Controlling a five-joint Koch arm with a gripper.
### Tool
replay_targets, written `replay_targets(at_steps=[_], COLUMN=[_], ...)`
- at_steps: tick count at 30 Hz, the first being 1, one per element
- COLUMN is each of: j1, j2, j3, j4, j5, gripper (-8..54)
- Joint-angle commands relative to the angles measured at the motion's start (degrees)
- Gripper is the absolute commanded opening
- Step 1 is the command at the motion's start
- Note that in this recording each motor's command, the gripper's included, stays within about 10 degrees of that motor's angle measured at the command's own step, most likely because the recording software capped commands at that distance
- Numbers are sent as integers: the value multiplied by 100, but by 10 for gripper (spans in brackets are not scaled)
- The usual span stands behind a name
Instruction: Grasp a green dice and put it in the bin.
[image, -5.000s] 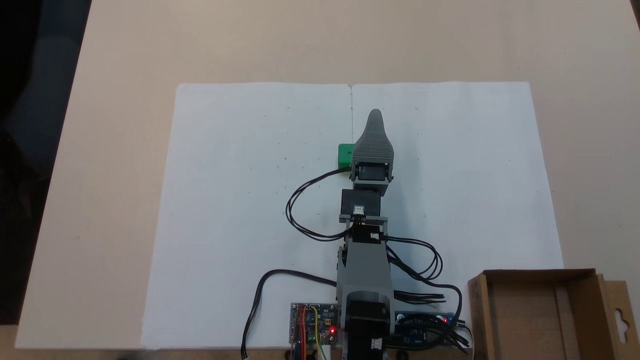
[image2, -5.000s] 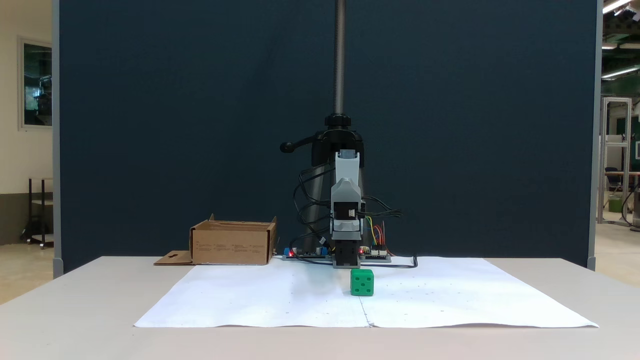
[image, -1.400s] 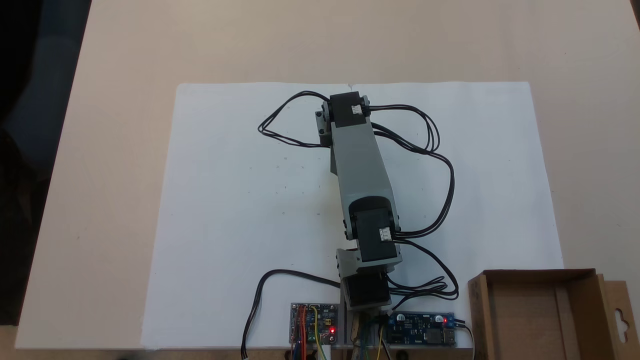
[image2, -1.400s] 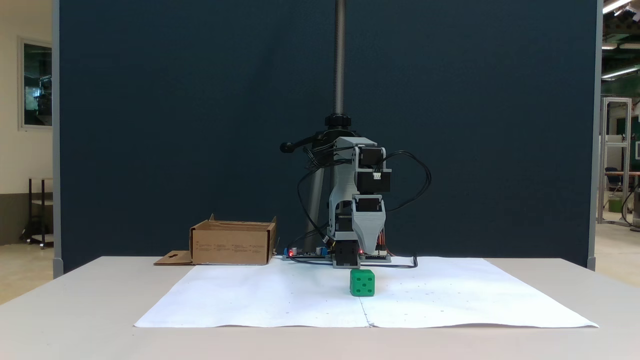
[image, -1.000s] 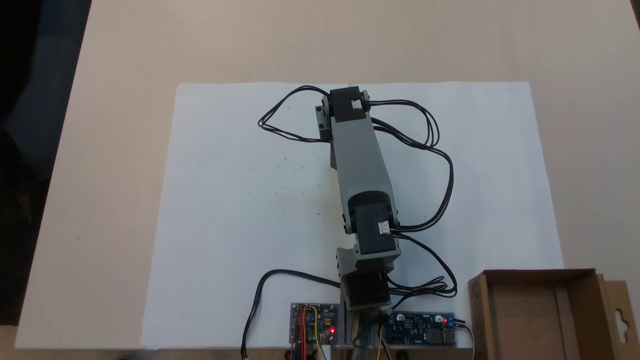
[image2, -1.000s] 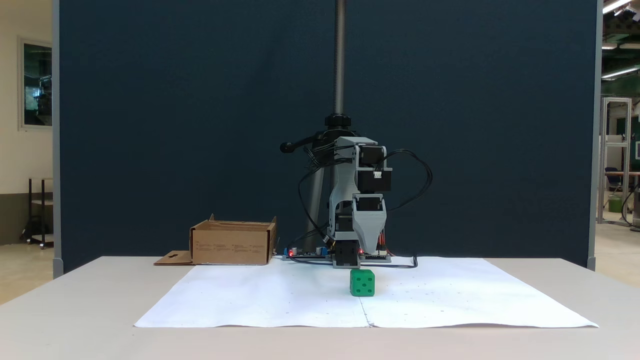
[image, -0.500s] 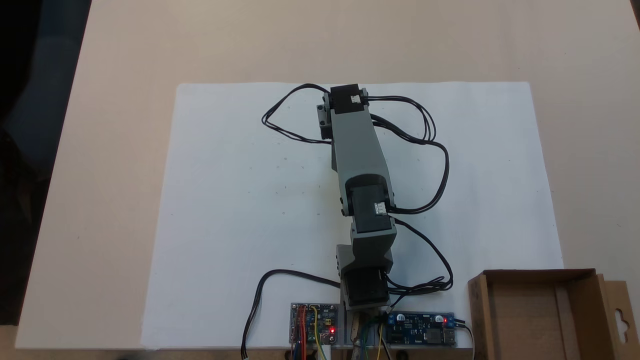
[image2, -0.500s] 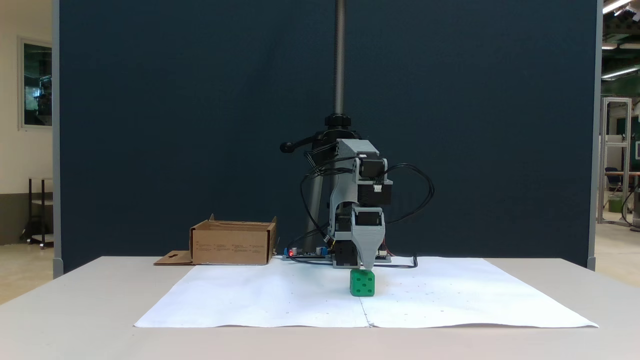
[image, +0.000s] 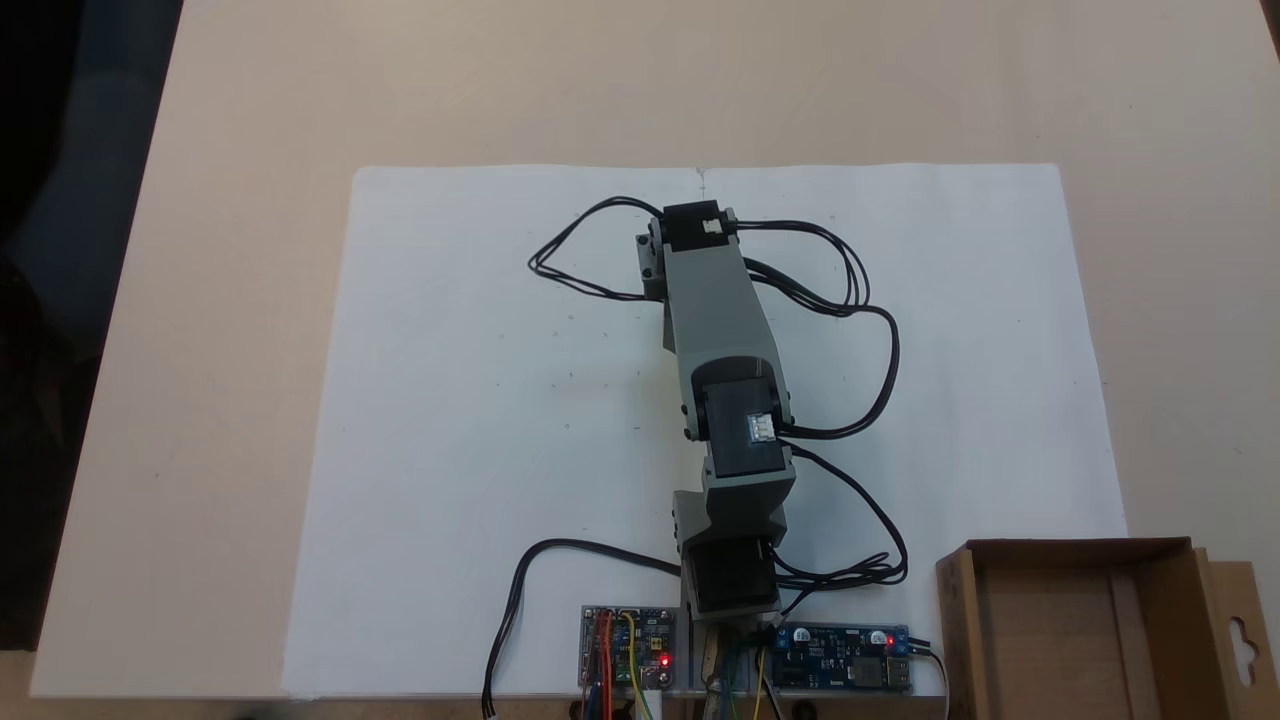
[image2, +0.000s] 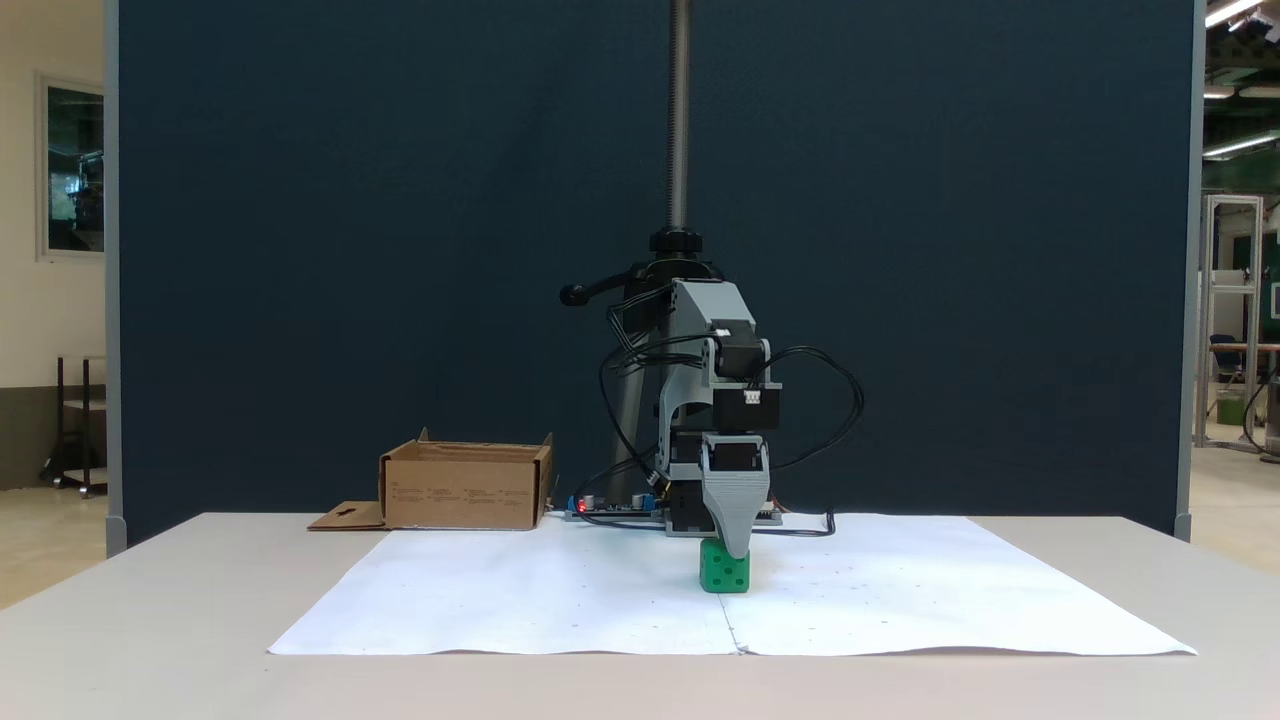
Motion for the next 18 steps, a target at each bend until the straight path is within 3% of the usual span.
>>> replay_targets(at_steps=[1,18], j1=[-53,413], j2=[229,202], j3=[26,167], j4=[-246,-721], j5=[-290,-668], gripper=[427,426])
